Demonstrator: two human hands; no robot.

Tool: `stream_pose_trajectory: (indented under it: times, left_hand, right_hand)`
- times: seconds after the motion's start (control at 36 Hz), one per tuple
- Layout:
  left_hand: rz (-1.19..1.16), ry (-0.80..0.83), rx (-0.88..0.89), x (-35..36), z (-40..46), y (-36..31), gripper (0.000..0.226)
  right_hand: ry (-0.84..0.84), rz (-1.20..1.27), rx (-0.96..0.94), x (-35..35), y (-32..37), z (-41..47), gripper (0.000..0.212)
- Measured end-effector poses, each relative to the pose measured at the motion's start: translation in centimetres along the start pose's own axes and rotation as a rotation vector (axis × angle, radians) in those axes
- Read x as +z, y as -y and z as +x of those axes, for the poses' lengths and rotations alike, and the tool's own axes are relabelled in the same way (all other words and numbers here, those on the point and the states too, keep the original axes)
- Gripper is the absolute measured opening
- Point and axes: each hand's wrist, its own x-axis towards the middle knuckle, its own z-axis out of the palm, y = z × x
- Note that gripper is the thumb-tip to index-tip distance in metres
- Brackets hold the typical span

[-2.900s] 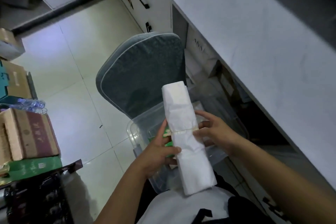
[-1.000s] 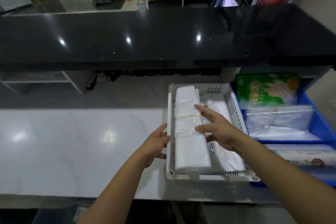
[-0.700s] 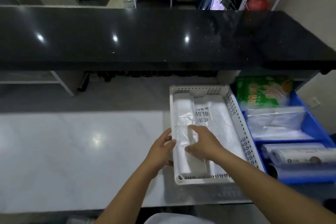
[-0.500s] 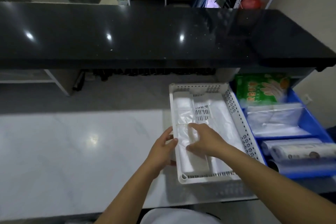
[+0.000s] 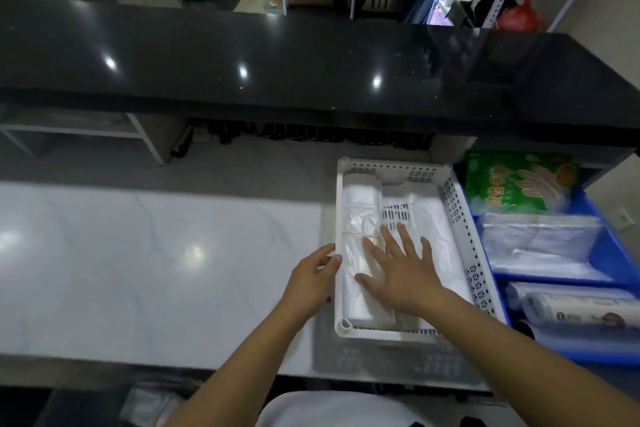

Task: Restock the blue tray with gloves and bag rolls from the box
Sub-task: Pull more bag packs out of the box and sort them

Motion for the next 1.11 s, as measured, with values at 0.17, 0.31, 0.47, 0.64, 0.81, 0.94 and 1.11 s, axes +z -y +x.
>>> stream_pose_trajectory:
  times: [0.17, 0.31, 0.47, 0.64, 0.81, 0.94, 1.11]
  left_hand:
    - [0.119, -0.279, 0.050, -1.2, -3.5, 0.3, 0.049]
    - [0.296, -0.596, 0.066, -2.7, -10.4, 3.1, 0.055]
    - [0.460, -0.869, -0.249, -1.3, -21.0, 9.0, 0.063]
    - [0.389, -0.951, -0.659, 3.0, -30.1, 15.2, 0.067]
    - [0.289, -0.923, -0.893, 5.1, -35.2, 19.8, 0.070]
    - [0.246, -0.836, -0.980, 4.0, -36.0, 22.9, 0.068]
    - [0.136, -0.737, -0.955, -2.0, -33.8, 26.7, 0.068]
  right_hand:
    - [-0.110, 0.001, -0.098, -0.3, 0.9, -1.6, 0.075]
    - [-0.198, 0.236, -0.319, -3.8, 3.9, -5.1, 0.078]
    - [-0.185, 0.449, -0.784, -3.2, 9.4, -11.1, 0.068]
    - [0.205, 0.259, -1.059, 6.3, 12.7, -16.6, 0.073]
    - [0.465, -0.040, -1.028, 13.6, 13.5, -16.4, 0.079]
    - [0.481, -0.188, -0.994, 15.8, 15.3, -14.9, 0.079]
    - [0.527, -0.265, -0.924, 17.4, 20.2, -12.8, 0.078]
